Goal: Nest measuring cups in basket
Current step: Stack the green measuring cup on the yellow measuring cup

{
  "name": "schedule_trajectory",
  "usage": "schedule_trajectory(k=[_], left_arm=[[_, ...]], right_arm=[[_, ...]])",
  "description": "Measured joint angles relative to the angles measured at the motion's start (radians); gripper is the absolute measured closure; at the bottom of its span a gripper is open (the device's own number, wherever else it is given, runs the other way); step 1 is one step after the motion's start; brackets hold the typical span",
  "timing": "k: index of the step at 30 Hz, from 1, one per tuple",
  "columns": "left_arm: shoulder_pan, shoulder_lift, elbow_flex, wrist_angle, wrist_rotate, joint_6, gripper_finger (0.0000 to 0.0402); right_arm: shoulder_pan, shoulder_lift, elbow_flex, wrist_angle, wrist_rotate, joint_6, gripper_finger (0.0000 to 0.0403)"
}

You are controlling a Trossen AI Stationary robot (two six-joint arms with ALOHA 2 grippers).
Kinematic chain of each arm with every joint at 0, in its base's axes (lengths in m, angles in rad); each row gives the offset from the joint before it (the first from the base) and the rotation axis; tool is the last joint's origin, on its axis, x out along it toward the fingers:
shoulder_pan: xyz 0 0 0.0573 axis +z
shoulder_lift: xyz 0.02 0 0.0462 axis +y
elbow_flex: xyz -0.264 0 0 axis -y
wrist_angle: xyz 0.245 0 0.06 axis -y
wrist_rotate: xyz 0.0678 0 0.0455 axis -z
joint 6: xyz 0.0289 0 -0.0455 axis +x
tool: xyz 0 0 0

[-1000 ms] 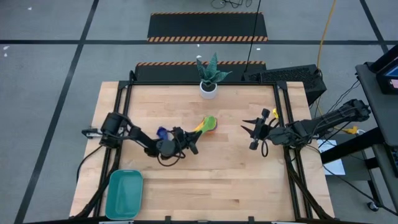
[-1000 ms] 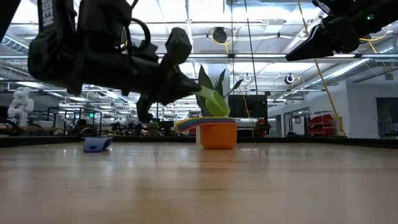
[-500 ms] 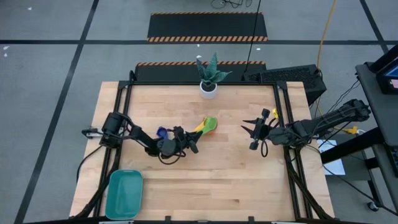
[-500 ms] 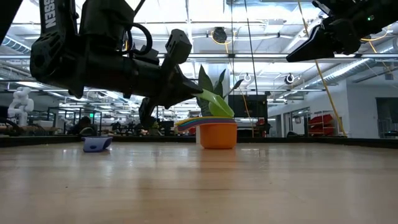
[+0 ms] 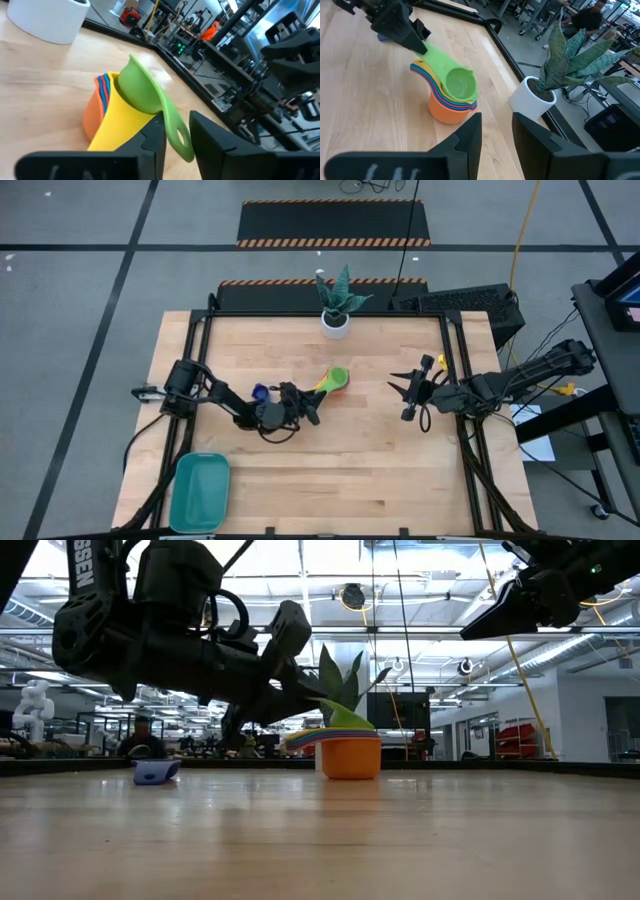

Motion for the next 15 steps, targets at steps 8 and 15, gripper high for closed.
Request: schedule_trajectory(k=[8,15], left_arm=[[-0.007,0.0,0.0,-0.007,-0.045,0.119,0.0271],[-0.042,0.0,0.0,-0.005,-0.165,0.232,0.022]], right_arm=[[0.0,0.0,0.0,-0.002,0.0,0.0,0.03],[0.0,0.0,0.0,-0.002,0.0,0.001,0.03]])
